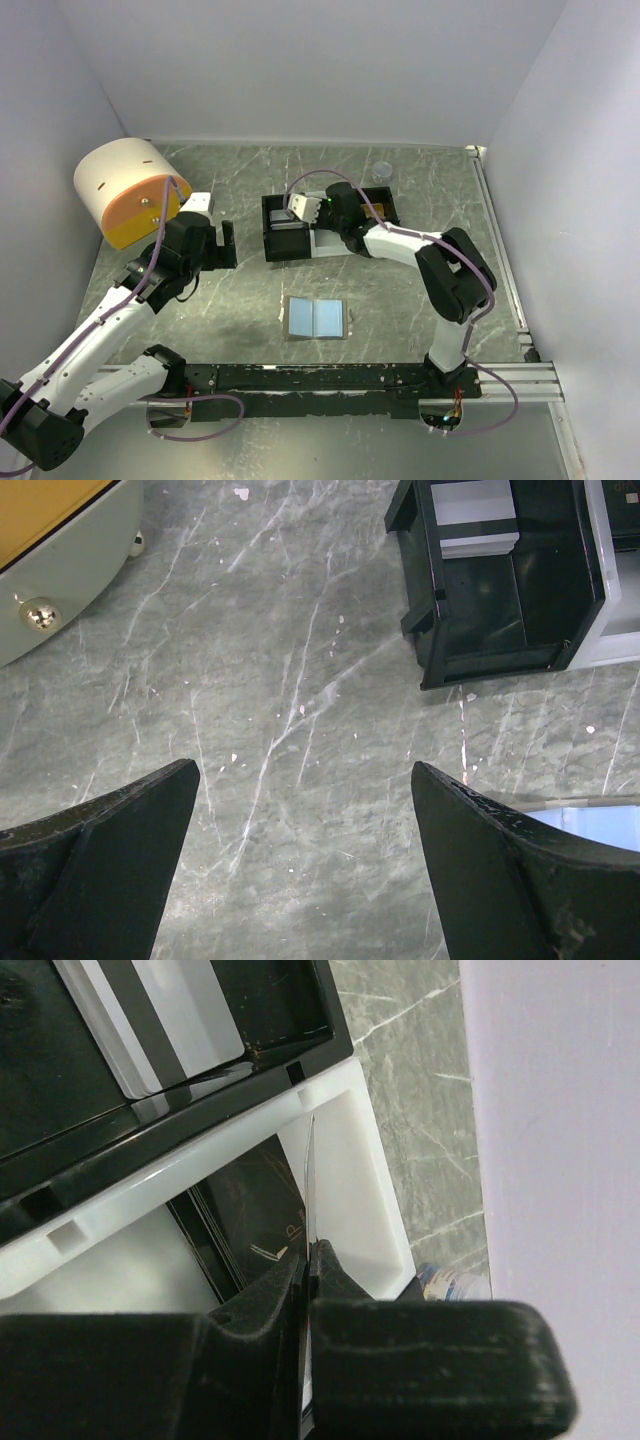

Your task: Take the credit cards out of the card holder

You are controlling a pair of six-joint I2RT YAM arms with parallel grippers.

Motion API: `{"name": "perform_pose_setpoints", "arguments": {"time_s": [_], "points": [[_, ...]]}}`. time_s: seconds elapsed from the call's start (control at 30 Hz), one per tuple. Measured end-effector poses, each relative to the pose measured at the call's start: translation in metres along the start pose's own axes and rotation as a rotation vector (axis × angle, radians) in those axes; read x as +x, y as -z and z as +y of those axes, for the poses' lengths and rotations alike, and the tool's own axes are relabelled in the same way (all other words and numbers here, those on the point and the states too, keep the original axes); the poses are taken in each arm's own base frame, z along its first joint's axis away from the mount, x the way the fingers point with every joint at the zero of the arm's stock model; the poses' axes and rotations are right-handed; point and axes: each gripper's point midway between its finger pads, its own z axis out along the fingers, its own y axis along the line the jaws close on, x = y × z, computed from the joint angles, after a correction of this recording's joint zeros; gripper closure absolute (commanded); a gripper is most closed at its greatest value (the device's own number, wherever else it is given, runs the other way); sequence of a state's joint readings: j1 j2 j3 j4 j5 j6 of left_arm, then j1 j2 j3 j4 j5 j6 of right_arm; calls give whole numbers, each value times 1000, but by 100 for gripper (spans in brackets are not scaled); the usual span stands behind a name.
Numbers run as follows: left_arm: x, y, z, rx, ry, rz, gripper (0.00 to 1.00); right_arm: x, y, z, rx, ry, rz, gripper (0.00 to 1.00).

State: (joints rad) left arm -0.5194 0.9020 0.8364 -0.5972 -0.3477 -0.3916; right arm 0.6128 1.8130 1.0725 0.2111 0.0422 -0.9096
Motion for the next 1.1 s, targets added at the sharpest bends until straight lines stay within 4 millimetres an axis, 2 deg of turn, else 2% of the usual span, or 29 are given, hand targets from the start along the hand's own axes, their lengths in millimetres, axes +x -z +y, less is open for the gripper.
{"name": "perform_pose_setpoints", "arguments": {"time_s": [0.17,0.4,0.7,0.93,1.1], "points": [[0,0,0,0,0,0,0,6,-13,5,-15,32,22,100],[0,0,0,-1,0,0,0,24,-28,20,-45,70,72,100],[0,0,2,-6,1,0,0,29,-38,12,-26,112,99,95],[-1,0,7,-28,8,-4,0,32,-41,16,-41,125,110,86],[-2,0,8,-31,11,-7,0,34,-41,15,-36,128,117,67]]}}
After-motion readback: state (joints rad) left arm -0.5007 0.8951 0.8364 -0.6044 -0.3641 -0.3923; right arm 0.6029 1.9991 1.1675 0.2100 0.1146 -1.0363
